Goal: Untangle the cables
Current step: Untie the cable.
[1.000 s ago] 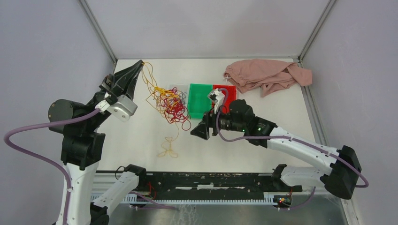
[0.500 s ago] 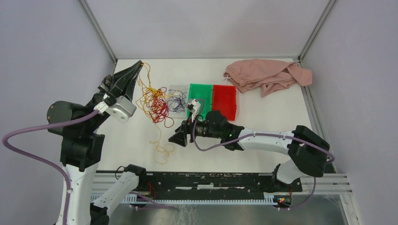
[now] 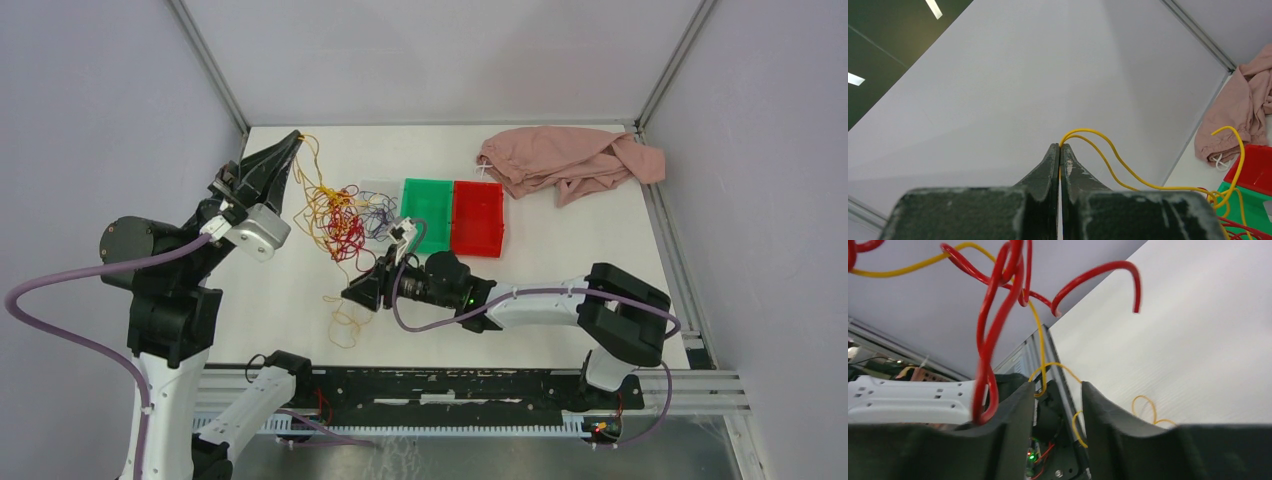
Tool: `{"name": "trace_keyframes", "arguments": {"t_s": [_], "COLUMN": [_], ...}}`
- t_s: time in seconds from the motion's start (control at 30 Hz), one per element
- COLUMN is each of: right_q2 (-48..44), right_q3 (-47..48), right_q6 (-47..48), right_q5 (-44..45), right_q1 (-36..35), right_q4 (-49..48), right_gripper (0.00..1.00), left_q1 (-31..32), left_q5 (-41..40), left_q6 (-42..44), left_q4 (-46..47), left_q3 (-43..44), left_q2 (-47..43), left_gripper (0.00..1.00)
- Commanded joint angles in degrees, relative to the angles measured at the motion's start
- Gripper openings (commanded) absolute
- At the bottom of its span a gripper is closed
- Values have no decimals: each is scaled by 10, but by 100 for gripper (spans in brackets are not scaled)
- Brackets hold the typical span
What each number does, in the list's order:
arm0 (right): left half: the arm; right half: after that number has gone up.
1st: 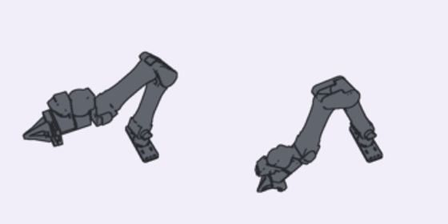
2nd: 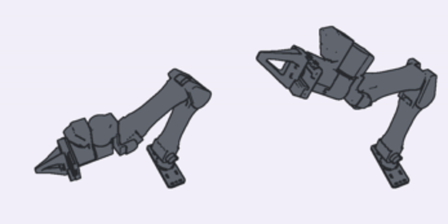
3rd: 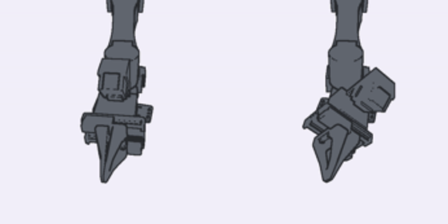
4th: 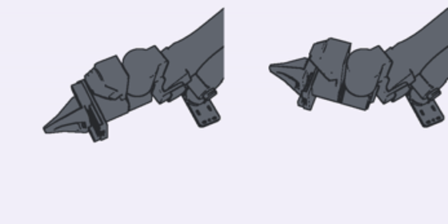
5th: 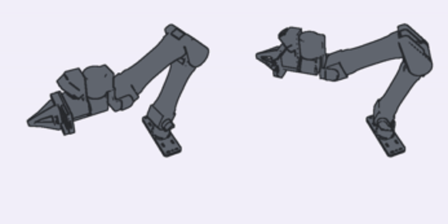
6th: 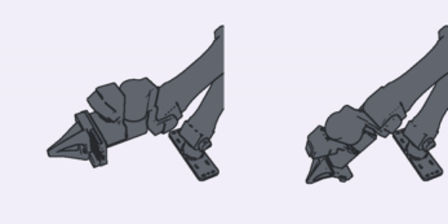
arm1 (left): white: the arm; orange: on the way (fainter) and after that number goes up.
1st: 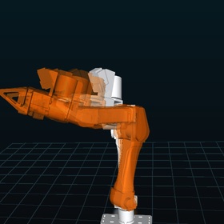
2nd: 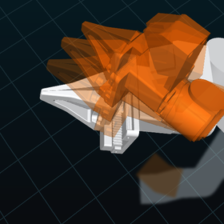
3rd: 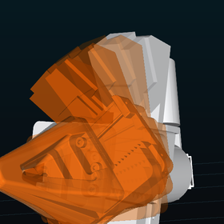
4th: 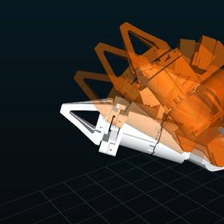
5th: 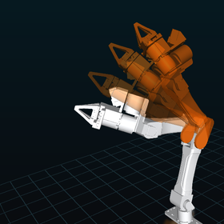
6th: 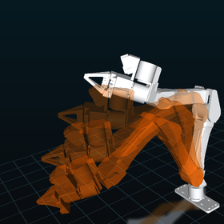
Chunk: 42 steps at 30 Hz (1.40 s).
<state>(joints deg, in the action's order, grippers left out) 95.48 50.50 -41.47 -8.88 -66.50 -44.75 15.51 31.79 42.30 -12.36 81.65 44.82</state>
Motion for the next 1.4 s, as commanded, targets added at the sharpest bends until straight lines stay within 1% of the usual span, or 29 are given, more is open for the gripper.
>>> {"name": "trace_keyframes", "arguments": {"t_s": [0.0, 0.03, 0.17, 0.27, 0.37, 0.47, 0.57, 0.73, 0.8, 0.93, 1.1, 1.17, 1.27, 1.33, 1.37], "right_q2": [-2, -5, -14, -23, -42, -55, -65, -104, -127, -185, -277, -320, -374, -411, -430], "right_q3": [0, -6, -28, -38, -49, -68, -78, -121, -143, -203, -268, -286, -297, -303, -305], "right_q6": [-22, -21, -22, -19, -15, -18, -23, -54, -80, -127, -178, -193, -223, -241, -244], "right_q5": [69, 82, 101, 98, 108, 124, 139, 222, 258, 316, 381, 405, 442, 463, 472], "right_q1": [0, 0, 0, 0, 1, 2, 4, 11, 20, 35, 46, 47, 49, 50, 50], "right_q4": [-77, -78, -98, -85, -37, -21, 22, 129, 177, 243, 321, 354, 436, 481, 501], "right_gripper": [38, 32, 18, 1, 0, 1, 1, 0, 0, 0, 0, 0, 0, 0, 0], "left_q1": [0, 0, 0, 0, -1, 0, 0, 0, 0, 0, 0, -1, 0, 0, 0], "left_q5": [-10, -12, -17, -21, -34, -44, -61, -136, -181, -240, -266, -278, -292, -299, -298], "left_q6": [12, 13, 19, 32, 39, 54, 78, 110, 127, 163, 209, 221, 237, 231, 226], "left_q4": [7, 7, 5, 0, -1, -1, 3, 46, 71, 112, 138, 145, 158, 160, 147], "left_q3": [6, 6, 6, 7, 12, 18, 30, 58, 66, 89, 111, 118, 121, 120, 118], "left_q2": [-8, -7, -10, -11, -7, -3, 4, 26, 34, 54, 75, 81, 87, 86, 84], "left_gripper": [3, 3, 3, 3, 3, 3, 3, 3, 3, 3, 3, 3, 3, 3, 3]}}
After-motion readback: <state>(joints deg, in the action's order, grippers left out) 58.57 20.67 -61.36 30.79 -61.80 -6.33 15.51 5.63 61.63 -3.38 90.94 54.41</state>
